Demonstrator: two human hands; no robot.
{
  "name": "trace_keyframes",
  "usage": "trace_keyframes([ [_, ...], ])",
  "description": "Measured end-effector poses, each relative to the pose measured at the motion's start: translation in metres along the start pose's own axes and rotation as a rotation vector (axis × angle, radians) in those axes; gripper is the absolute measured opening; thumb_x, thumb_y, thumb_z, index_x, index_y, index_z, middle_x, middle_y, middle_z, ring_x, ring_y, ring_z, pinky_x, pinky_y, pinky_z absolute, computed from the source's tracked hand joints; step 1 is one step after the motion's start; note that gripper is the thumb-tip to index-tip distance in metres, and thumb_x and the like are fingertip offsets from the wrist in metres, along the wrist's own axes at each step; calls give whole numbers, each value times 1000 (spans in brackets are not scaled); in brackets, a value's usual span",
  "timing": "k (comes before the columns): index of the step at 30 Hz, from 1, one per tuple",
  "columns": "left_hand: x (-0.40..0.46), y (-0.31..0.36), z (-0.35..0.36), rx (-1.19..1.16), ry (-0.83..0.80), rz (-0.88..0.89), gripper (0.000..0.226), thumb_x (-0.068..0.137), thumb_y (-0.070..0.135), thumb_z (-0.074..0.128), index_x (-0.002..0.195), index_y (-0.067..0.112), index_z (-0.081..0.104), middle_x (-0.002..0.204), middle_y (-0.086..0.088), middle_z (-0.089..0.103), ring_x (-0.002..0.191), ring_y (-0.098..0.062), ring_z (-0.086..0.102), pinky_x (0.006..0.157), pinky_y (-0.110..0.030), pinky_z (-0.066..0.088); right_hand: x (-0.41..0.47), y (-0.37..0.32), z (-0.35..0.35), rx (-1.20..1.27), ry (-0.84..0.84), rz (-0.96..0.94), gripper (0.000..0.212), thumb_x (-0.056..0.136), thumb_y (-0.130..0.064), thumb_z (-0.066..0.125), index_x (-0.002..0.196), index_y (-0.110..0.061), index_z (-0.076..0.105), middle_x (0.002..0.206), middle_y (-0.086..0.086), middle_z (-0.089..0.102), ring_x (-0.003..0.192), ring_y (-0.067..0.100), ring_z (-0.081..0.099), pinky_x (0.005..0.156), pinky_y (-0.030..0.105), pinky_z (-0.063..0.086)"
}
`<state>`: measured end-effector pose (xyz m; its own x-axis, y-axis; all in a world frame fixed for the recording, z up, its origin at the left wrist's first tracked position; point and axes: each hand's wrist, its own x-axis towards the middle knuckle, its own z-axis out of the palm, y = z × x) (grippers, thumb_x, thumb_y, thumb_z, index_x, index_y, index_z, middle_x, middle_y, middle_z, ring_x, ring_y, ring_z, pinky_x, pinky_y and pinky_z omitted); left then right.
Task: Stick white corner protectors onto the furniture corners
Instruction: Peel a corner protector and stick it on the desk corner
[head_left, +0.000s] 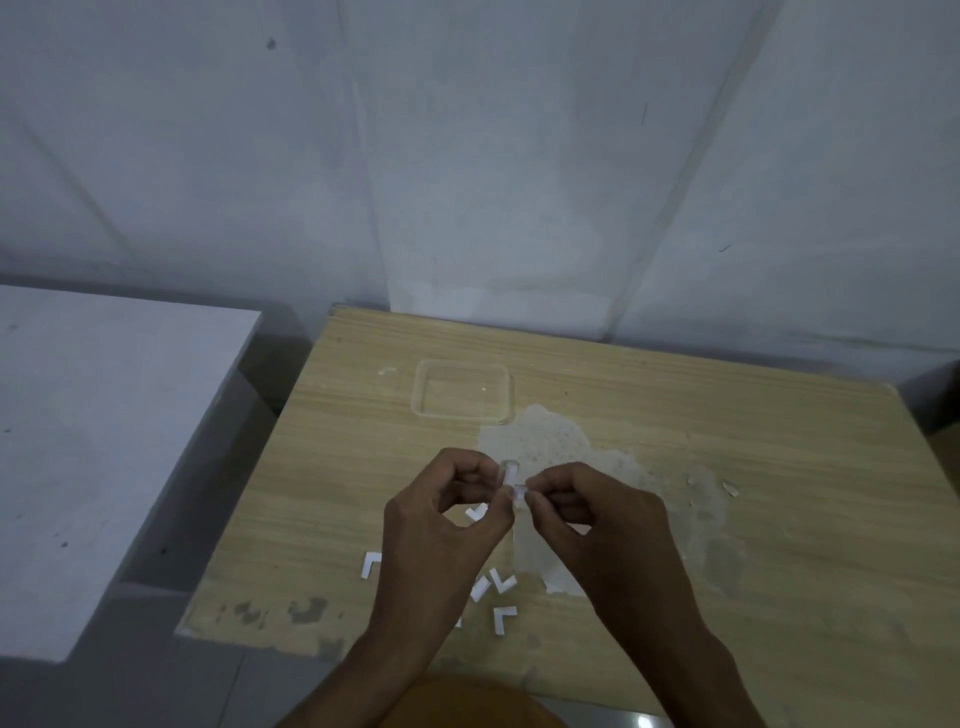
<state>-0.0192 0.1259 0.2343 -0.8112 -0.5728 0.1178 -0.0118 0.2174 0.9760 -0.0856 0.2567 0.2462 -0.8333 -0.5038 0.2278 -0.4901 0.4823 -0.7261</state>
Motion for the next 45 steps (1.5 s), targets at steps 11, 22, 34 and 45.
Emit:
trace_keyframes([
  [11, 0, -5, 5, -9, -14, -80, 16, 78, 3, 73, 79, 17, 65, 73, 6, 67, 69, -8, 66, 66, -19, 54, 2, -13, 0, -377, -41, -195, 14, 71, -19, 77, 74, -21, 63, 66, -9, 63, 49, 8, 55, 40, 21, 44],
  [22, 4, -12, 3, -62, 84, -114, 16, 77, 5, 73, 78, 18, 65, 73, 4, 66, 69, -8, 65, 65, -15, 53, -1, 0, 7, -96, 157, -102, 16, 78, -9, 76, 92, -14, 71, 94, -4, 72, 70, 5, 67, 57, 19, 56],
  [34, 6, -10, 12, -84, 65, -114, 23, 79, 4, 74, 78, 24, 61, 78, 8, 67, 73, -10, 71, 60, -12, 49, -9, 20, 20, -228, 204, -269, 18, 79, -6, 73, 97, -6, 73, 97, 5, 73, 85, 15, 71, 71, 24, 58],
  [45, 12, -20, 17, 53, 3, 39, 20, 79, 9, 75, 83, 24, 62, 80, 14, 66, 78, -6, 66, 72, -14, 53, 11, 19, 16, -167, 99, -96, 10, 78, -5, 75, 84, -10, 69, 85, 1, 70, 65, 12, 65, 56, 24, 57],
])
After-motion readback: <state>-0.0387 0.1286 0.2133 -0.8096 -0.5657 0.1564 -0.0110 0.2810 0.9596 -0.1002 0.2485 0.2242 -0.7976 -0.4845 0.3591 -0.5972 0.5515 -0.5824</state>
